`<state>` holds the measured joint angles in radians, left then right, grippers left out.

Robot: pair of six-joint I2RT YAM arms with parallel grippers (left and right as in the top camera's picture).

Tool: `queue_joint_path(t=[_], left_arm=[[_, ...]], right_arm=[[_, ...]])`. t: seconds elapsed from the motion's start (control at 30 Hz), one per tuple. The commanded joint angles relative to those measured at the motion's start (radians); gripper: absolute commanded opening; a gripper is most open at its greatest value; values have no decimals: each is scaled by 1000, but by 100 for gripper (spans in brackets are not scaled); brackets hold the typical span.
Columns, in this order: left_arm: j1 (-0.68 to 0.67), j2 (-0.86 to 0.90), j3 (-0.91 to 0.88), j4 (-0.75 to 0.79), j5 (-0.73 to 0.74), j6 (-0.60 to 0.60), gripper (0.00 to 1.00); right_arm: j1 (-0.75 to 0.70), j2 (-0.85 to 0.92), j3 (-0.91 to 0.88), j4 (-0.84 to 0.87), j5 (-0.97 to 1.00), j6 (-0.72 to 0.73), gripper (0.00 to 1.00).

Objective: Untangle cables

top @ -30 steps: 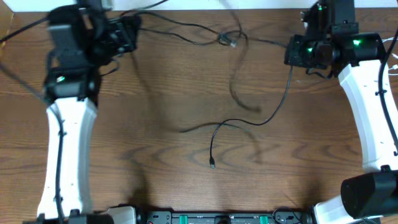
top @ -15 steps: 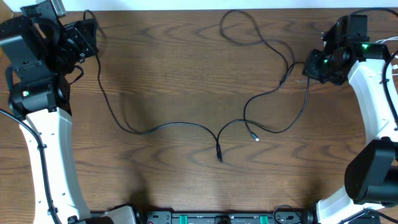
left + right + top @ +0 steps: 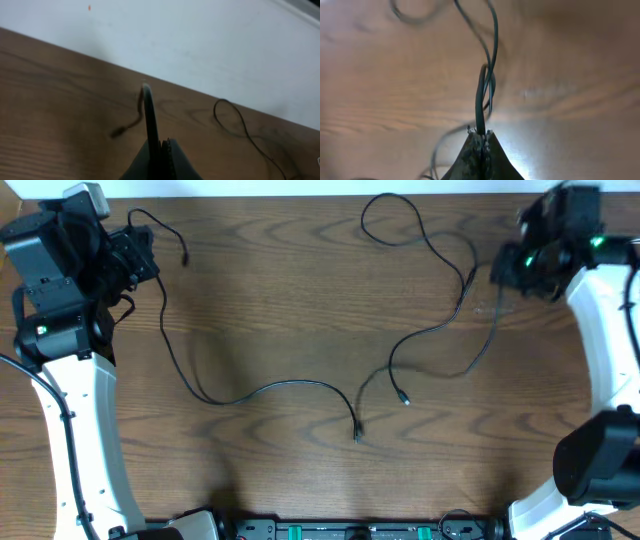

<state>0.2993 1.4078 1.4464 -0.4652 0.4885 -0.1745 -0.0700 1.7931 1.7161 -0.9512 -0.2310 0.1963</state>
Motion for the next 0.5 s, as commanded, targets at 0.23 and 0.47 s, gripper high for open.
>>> queue_joint_path(t=[0.23, 0.47], left_arm=[[3, 12, 14, -21, -12, 51, 7], [3, 12, 14, -24, -12, 51, 7]], right_arm=[[-161, -16, 638, -27, 183, -29, 1], [-368, -11, 767, -2, 241, -54, 1]])
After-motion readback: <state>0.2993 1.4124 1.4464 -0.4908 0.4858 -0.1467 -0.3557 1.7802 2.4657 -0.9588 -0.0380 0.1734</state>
